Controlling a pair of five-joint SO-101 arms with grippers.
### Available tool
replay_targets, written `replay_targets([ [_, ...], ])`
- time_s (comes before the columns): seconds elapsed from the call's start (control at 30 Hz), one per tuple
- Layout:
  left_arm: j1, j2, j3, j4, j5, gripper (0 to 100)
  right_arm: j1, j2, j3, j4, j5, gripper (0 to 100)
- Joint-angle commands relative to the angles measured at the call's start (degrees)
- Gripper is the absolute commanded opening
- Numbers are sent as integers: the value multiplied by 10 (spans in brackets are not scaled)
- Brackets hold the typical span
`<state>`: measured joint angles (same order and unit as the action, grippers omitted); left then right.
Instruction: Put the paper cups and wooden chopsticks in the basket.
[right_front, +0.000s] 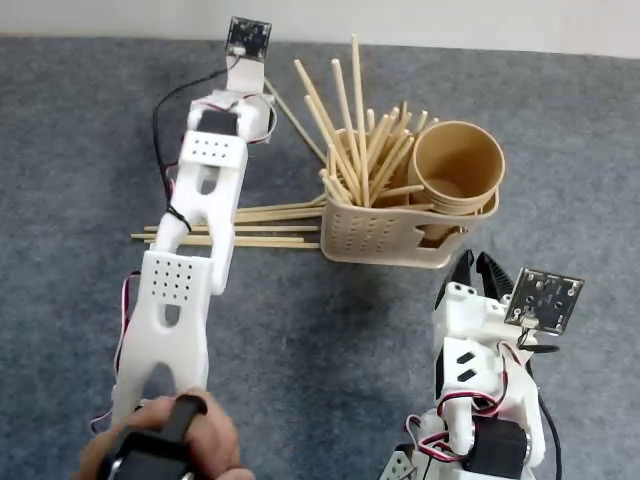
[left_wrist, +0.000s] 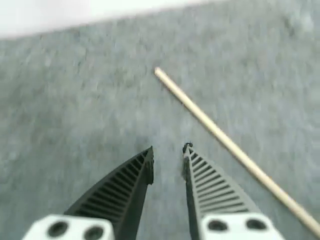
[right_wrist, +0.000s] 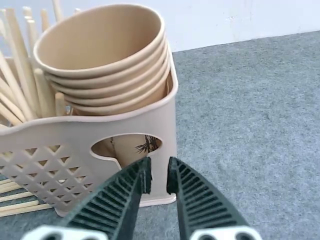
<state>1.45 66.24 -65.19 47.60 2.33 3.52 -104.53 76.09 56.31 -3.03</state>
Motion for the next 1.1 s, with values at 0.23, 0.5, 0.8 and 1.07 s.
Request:
replay_targets([
  [0.23,19,40,-5,-165,4,111,-6,-2,5,-1,-2,69],
  [0.5,57,80,-5,-202,-47,111,-6,-2,6,-1,-2,69],
  [0.8,61,104,-5,-216,-66,112,-6,-2,6,-2,-2,70],
  [1.07,56,103,-5,-119,-147,108,-6,-2,6,-2,-1,70],
])
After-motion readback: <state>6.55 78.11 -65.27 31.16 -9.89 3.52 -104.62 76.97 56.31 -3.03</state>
